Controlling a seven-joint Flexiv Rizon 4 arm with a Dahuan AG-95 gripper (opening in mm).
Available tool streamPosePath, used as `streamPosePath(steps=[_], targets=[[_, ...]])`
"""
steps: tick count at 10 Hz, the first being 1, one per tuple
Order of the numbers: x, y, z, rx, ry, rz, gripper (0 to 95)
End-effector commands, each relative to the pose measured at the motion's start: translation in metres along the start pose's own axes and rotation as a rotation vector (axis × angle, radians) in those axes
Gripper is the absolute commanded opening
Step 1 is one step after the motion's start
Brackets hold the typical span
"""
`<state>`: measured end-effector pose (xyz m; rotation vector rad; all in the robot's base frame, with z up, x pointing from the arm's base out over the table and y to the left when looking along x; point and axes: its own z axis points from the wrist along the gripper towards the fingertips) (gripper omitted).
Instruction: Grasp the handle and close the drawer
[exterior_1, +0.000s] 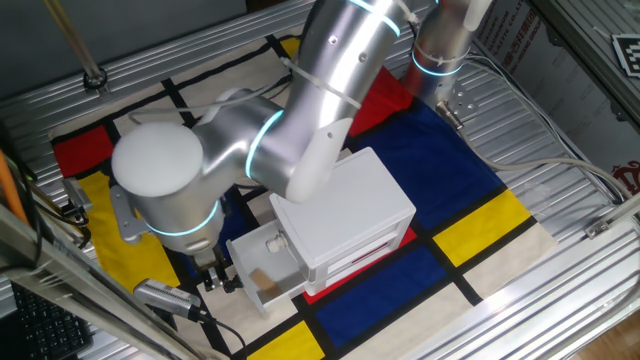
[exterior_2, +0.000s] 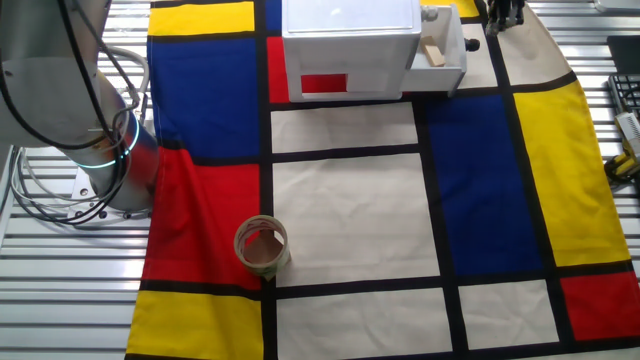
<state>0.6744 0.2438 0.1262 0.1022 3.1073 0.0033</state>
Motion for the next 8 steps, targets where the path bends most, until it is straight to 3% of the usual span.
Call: streamPosePath(steps=[1,8], targets=[[0.0054,0.0059,0.0007,0.001,-0.006,0.006,0.0],[0.0123,0.0147,0.0035,0.002,-0.02,-0.014,0.0]])
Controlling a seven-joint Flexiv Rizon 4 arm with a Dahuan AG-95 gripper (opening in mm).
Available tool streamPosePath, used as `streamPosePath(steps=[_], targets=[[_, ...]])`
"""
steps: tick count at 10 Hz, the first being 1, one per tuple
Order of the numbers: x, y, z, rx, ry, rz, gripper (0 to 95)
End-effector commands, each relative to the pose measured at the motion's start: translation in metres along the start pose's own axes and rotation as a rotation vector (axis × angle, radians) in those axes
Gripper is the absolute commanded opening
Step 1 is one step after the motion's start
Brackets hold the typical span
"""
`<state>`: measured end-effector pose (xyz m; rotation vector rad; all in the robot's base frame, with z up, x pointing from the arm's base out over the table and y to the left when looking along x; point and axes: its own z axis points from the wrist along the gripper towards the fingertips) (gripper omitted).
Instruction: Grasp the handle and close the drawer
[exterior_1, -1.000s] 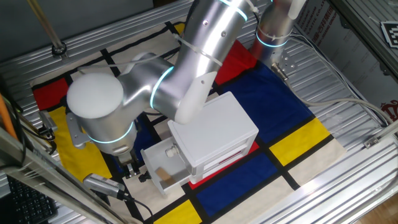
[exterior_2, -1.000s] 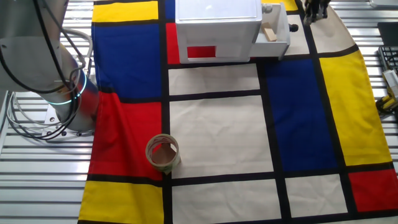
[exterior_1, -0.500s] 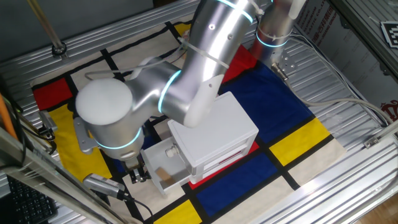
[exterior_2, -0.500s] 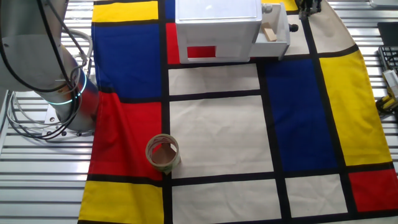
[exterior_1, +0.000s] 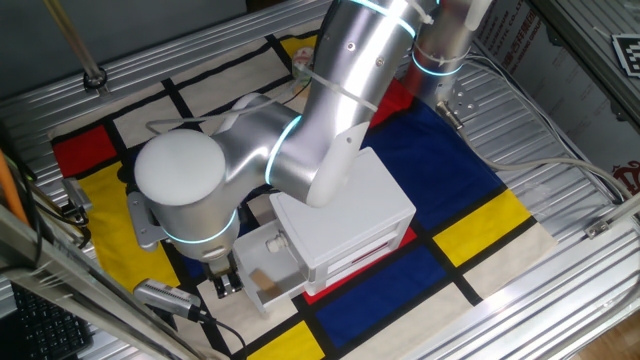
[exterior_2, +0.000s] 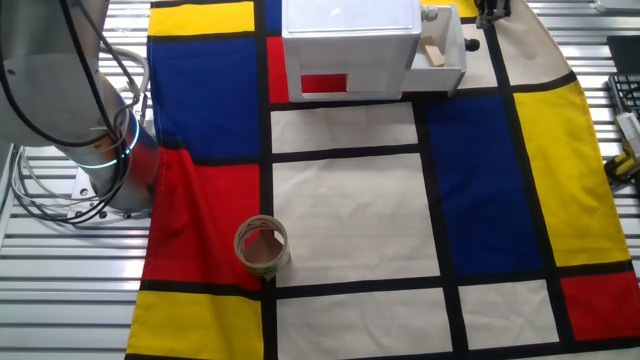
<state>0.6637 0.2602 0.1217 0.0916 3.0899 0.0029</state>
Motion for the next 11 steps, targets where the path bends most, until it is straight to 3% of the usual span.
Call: streamPosePath(steps=[1,4,6,11], targets=[[0.0004,-0.001,-0.0003,0.001,-0.006,-0.013,0.0],[0.0004,-0.0011,0.0003,0.007,-0.009,-0.039,0.0],[0.0003,-0.0011,0.0007,0.011,-0.013,-0.058,38.0],[0.0001,-0.0015,0.0041,0.011,-0.023,-0.067,38.0]])
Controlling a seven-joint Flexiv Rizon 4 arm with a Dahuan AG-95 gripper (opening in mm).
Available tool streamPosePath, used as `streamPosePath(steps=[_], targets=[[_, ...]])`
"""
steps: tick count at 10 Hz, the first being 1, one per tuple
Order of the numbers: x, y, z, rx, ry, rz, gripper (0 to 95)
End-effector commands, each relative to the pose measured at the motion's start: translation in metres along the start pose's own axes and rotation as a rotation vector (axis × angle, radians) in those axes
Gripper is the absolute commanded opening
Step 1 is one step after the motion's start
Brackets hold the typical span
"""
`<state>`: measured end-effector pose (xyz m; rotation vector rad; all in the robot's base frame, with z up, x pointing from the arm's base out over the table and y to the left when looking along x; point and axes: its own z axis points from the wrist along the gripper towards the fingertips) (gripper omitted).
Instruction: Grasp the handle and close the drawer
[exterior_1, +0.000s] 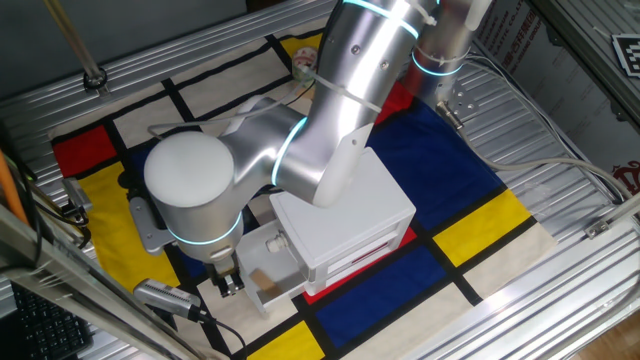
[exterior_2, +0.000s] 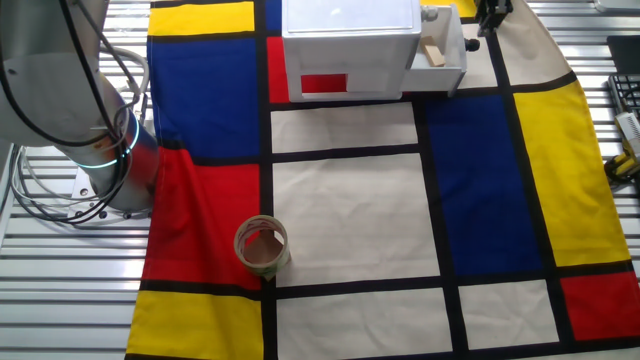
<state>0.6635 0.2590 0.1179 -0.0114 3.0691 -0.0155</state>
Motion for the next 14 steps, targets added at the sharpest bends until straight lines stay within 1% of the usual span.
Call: streamPosePath(steps=[1,2,5,8,12,14], targets=[[0.0,0.0,0.0,0.001,-0.001,0.001,38.0],[0.0,0.0,0.0,0.0,-0.004,0.002,38.0],[-0.001,-0.001,0.007,-0.001,-0.01,-0.003,38.0],[-0.001,-0.001,0.011,0.001,-0.01,-0.005,38.0],[-0.001,-0.002,0.024,0.002,-0.015,-0.008,38.0],[-0.001,-0.002,0.026,0.003,-0.016,-0.01,38.0]])
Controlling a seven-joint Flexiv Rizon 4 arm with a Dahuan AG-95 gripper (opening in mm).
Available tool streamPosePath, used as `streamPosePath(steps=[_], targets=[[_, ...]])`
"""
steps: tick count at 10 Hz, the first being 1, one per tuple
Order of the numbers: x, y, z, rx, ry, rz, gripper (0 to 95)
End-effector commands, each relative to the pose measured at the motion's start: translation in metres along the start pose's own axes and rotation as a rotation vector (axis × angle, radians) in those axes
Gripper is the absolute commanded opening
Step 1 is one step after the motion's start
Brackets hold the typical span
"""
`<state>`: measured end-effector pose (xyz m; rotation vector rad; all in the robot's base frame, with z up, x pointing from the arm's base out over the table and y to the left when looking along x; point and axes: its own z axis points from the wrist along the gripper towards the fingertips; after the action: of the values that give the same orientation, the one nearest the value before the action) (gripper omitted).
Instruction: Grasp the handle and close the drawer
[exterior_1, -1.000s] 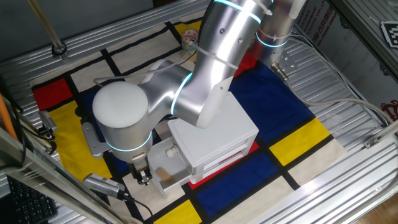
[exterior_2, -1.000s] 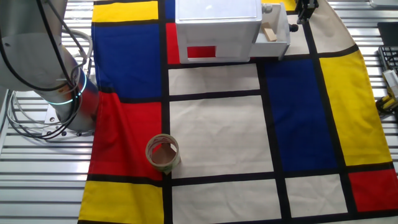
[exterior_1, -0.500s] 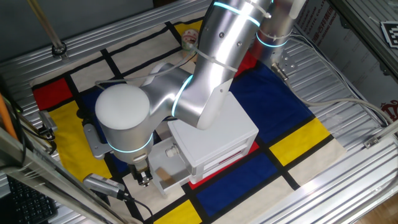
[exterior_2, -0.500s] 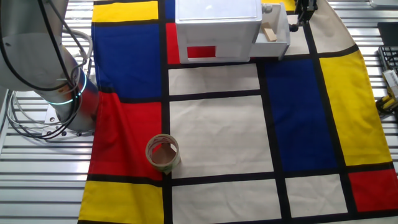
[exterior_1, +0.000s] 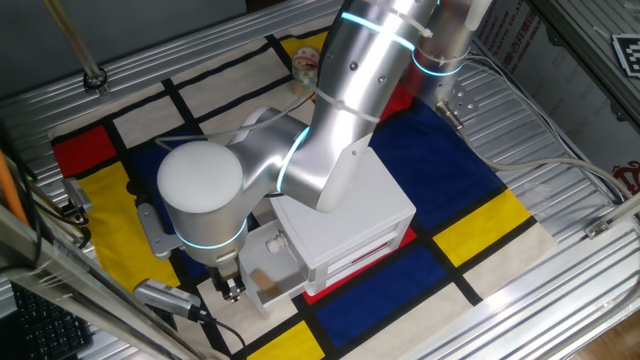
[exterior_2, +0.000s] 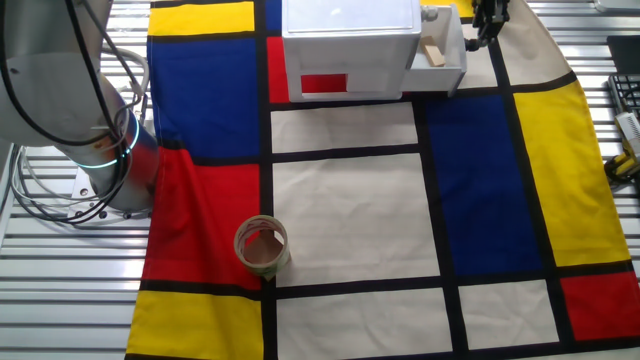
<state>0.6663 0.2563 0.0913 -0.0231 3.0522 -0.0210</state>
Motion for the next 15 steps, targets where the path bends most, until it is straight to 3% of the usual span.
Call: streamPosePath(steps=[1,15], targets=[[-0.001,0.0,0.002,0.0,0.001,-0.002,38.0],[-0.001,0.001,0.027,-0.003,0.005,-0.012,38.0]])
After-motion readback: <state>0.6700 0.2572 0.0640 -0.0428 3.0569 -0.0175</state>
